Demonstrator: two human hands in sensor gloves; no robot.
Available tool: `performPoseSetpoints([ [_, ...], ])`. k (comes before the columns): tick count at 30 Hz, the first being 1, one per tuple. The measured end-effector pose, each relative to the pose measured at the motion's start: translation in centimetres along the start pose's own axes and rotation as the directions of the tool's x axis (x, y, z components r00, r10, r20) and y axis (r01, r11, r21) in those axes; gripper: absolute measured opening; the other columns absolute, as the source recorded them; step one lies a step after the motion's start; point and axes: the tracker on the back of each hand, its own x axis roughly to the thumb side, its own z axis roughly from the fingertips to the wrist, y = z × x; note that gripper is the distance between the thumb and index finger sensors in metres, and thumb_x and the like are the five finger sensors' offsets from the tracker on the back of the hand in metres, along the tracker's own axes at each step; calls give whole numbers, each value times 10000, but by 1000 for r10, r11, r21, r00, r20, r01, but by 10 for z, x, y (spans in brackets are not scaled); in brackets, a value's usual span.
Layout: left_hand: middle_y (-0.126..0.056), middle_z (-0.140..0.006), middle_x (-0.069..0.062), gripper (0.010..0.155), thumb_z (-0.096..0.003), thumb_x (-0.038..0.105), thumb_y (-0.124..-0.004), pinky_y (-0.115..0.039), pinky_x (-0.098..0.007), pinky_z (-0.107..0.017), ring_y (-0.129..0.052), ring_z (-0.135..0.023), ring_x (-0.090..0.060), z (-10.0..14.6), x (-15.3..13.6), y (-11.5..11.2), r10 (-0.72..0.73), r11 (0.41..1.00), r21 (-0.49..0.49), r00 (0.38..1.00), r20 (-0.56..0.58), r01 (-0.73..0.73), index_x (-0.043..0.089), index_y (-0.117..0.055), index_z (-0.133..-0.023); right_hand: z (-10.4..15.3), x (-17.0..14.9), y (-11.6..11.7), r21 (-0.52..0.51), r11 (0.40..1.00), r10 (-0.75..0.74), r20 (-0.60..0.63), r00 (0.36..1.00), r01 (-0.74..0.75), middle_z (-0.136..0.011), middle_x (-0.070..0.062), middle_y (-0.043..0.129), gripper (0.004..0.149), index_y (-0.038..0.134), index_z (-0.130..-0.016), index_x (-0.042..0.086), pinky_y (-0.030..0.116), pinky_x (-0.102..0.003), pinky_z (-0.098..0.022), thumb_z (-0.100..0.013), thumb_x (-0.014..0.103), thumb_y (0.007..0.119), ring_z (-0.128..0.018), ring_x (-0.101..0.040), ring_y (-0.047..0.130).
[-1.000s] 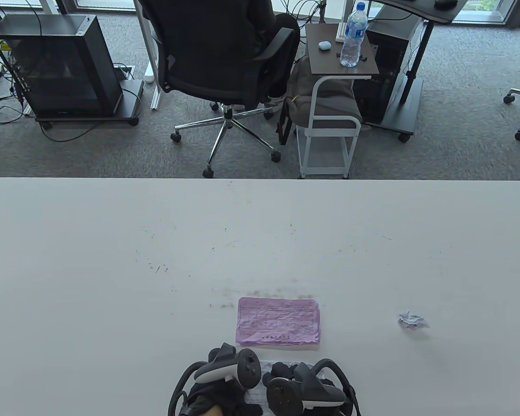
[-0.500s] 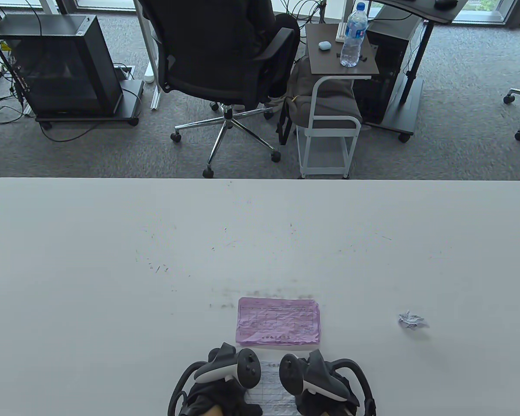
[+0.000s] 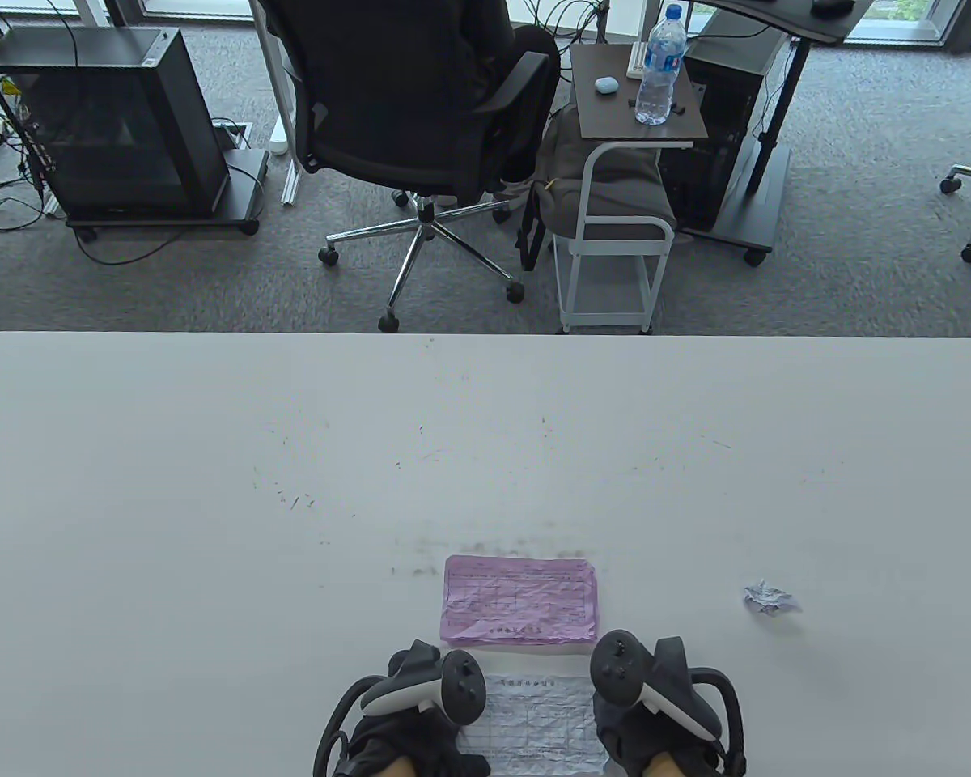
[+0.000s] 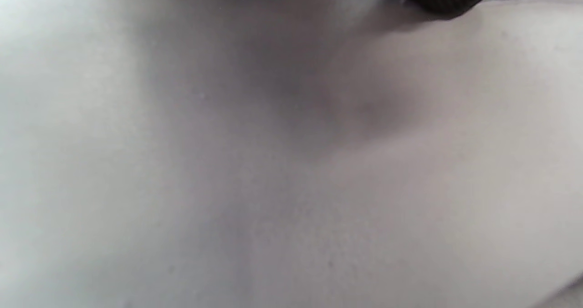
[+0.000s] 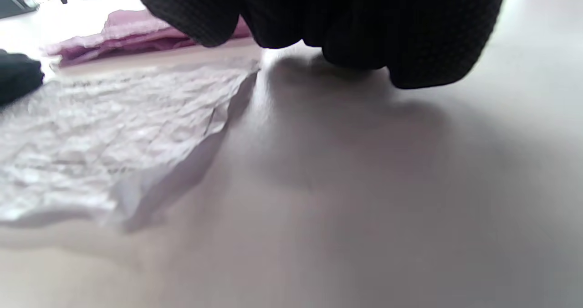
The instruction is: Flatten crumpled invoices and stack
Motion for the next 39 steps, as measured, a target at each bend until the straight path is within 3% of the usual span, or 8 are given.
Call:
performPoseSetpoints([
  [4, 283, -872, -246, 964, -555, 564, -624, -112, -723, -573, 235, -791, -592, 0, 0, 0, 2, 1000, -5, 1000, 0, -2, 151, 146, -965, 5, 17, -6, -50, 992, -103, 228, 968, 117, -1022, -259, 572, 501, 635, -972, 83, 797, -548, -474, -567, 365, 718, -804, -430, 730],
  [9, 287, -870, -246, 965, -557, 564, -623, -109, -723, -570, 239, -787, -591, 0, -1, 0, 4, 1000, -6, 1000, 4, -4, 150, 148, -964, 13, 72, 13, 8, 997, 65, 540, 839, -82, -1050, -172, 570, 434, 695, -937, 191, 778, -569, -508, -563, 409, 715, -847, -408, 711],
  [12, 287, -871, -244, 964, -557, 564, -623, -108, -721, -571, 240, -788, -589, 0, -2, 0, 5, 1000, -4, 1000, 3, -5, 152, 148, -964, 14, 91, 30, 130, 974, 72, 605, 793, -187, -1029, -150, 607, 435, 695, -939, 194, 789, -558, -506, -565, 416, 712, -825, -382, 739],
  [15, 287, -871, -242, 966, -556, 565, -624, -107, -720, -572, 240, -789, -587, 0, -2, 0, 6, 1000, -3, 1000, 2, -6, 154, 149, -964, 14, 95, 34, 224, 930, 116, 576, 809, -292, -1015, -116, 617, 443, 683, -948, 200, 737, -554, -533, -576, 439, 696, -833, -348, 678],
  [20, 289, -869, -239, 964, -555, 567, -622, -106, -718, -572, 242, -788, -585, 0, -1, 0, 6, 1000, -8, 1000, -1, -6, 158, 150, -962, 7, 79, 29, 331, 921, 42, 434, 900, -203, -888, -101, 778, 398, 792, -856, 192, 785, -569, -483, -574, 464, 715, -707, -336, 823],
  [32, 288, -872, -239, 964, -555, 567, -624, -106, -718, -573, 242, -790, -584, 0, -1, 0, 9, 1000, -5, 1000, -1, -9, 159, 148, -964, -2, 39, 24, 461, 884, -19, 193, 981, -73, -719, -84, 886, 360, 875, -726, 203, 834, -549, -427, -568, 494, 732, -558, -301, 932],
  [37, 288, -871, -240, 964, -557, 565, -625, -105, -719, -571, 242, -788, -585, 0, -1, 0, 11, 1000, -4, 1000, 2, -10, 157, 148, -965, -2, 28, 16, 438, 898, -34, 182, 983, -50, -653, -111, 939, 381, 894, -702, 174, 853, -544, -395, -565, 492, 735, -496, -286, 962],
  [39, 287, -871, -241, 964, -556, 564, -627, -107, -720, -571, 240, -788, -587, 0, -1, 0, 11, 1000, -5, 1000, 2, -11, 157, 145, -965, 4, 30, 2, 314, 948, -31, 233, 972, -45, -674, -122, 933, 389, 883, -721, 174, 851, -542, -395, -567, 496, 727, -508, -290, 959],
])
